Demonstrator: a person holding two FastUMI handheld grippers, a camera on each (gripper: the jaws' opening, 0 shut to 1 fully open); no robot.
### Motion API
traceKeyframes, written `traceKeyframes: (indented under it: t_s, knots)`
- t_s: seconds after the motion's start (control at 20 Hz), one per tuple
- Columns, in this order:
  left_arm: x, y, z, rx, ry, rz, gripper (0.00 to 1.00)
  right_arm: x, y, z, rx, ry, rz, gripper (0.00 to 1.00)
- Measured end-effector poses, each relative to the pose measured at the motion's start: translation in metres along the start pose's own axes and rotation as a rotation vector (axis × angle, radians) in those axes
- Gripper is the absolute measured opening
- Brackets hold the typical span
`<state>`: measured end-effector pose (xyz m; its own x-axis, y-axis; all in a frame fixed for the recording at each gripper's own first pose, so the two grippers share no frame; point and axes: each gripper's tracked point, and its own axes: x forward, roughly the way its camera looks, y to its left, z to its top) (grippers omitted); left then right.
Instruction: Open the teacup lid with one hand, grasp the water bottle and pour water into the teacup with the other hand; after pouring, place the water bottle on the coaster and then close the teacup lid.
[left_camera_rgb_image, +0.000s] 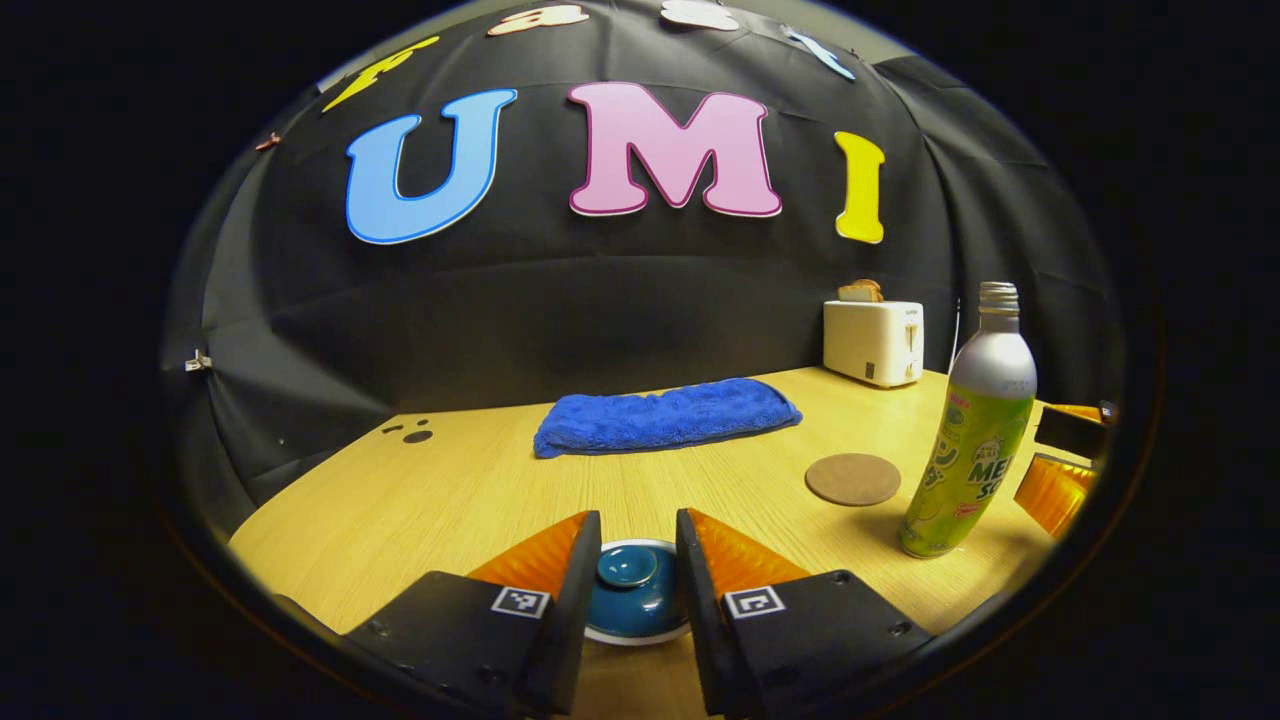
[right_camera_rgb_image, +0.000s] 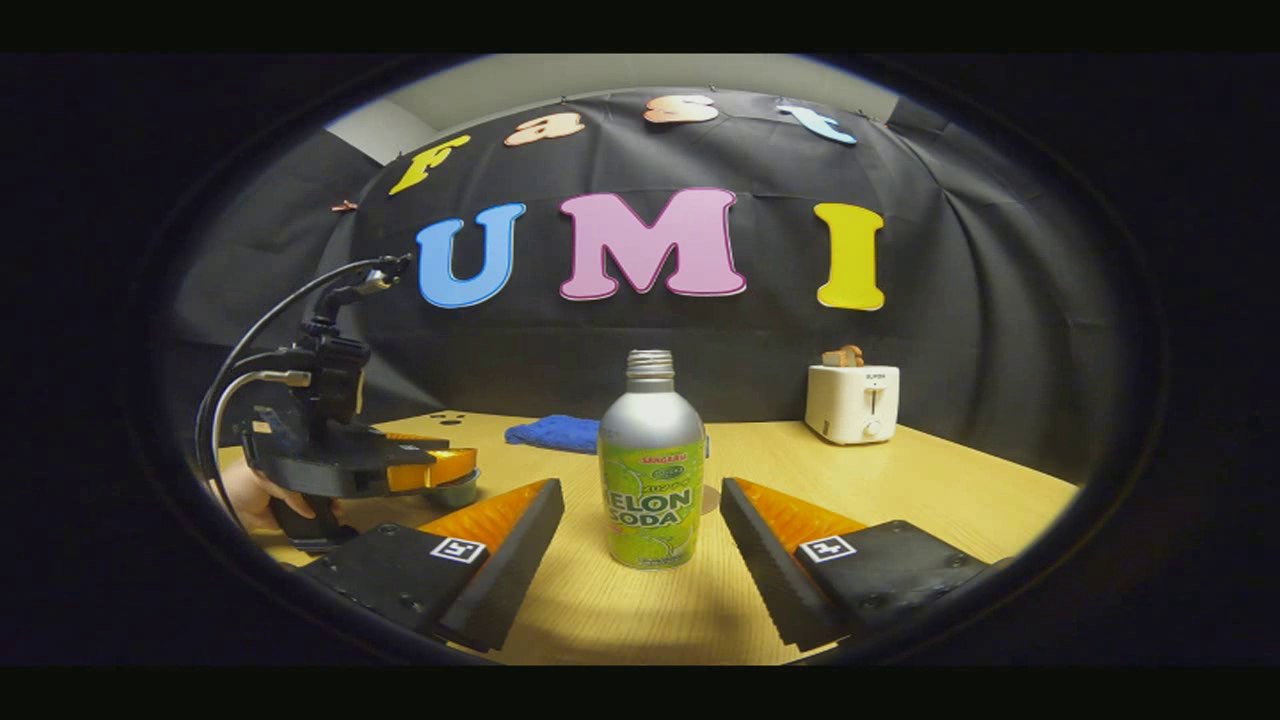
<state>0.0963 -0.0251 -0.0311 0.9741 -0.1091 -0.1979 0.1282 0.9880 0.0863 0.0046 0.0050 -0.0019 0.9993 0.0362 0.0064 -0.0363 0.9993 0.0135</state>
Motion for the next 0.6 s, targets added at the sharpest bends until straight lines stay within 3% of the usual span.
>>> traceKeyframes:
  t_s: [0.2, 0.6]
  knots:
    - [-0.001, 0.001, 0.0, -0.001, -0.001, 0.018, 0.35, 0.001, 0.0, 0.0, -0.001, -0.001, 0.0, 0.98]
    - [-0.016, 0.014, 0.012, -0.101, -0.11, 0.043, 0.3, 0.001, -0.001, 0.0, -0.001, -0.001, -0.002, 0.98]
